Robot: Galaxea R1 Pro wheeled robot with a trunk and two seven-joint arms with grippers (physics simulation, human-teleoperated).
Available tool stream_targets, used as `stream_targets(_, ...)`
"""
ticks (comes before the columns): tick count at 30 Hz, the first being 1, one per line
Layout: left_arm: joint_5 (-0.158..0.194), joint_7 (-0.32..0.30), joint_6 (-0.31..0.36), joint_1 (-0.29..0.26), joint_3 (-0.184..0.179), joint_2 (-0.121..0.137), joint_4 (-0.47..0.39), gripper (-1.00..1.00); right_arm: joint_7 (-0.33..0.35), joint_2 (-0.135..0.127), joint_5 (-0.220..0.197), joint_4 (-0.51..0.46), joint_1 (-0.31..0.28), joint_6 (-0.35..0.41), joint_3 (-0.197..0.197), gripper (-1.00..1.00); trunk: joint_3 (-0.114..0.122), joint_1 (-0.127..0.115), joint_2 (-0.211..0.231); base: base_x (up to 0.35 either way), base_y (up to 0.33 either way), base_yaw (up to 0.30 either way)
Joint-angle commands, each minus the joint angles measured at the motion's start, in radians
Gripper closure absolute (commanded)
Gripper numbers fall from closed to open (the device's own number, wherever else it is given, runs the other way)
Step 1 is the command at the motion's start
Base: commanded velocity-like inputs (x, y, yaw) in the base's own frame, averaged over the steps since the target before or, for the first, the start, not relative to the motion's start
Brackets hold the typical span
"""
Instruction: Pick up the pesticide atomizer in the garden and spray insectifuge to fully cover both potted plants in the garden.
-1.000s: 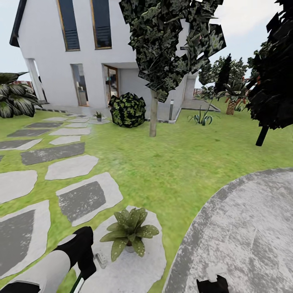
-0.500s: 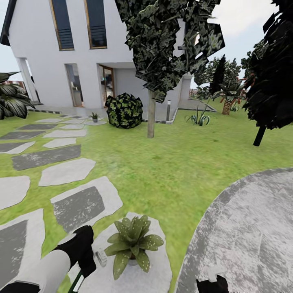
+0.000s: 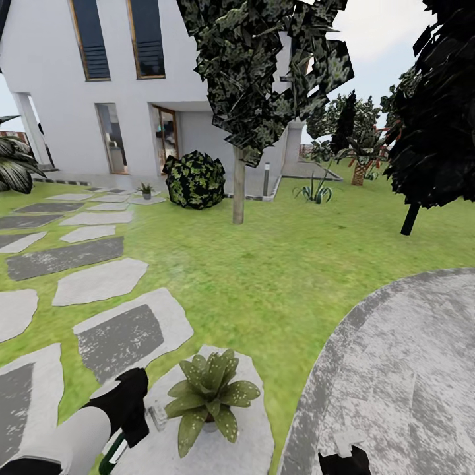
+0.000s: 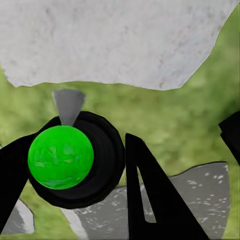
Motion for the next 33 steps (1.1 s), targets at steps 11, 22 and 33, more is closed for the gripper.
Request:
stream_targets(11,-0.006,0.000,-0.001,0.002,0.001,-0.015,0.059,1.00,-0.002,0.000,0.010,0.001,-0.001,-0.005,-0.007,-1.00,-0.001,0.000,0.000,0.000,0.000,-0.001)
stream_targets(22,-0.006,0.000,-0.001,0.002,0.004,-0.015,0.058,1.00,-0.002,0.000,0.010,0.001,-0.001,-0.005,-0.007,-1.00,-0.001,0.000,0.000,-0.091,0.233,-0.266)
stream_targets(33,-0.009,-0.027,-0.005,-0.008,-0.004,-0.016,0.055,1.00,-0.002,0.000,0.010,0.001,-0.001,-0.004,-0.007,-1.00,-0.001,0.000,0.000,-0.109,0.116,-0.205)
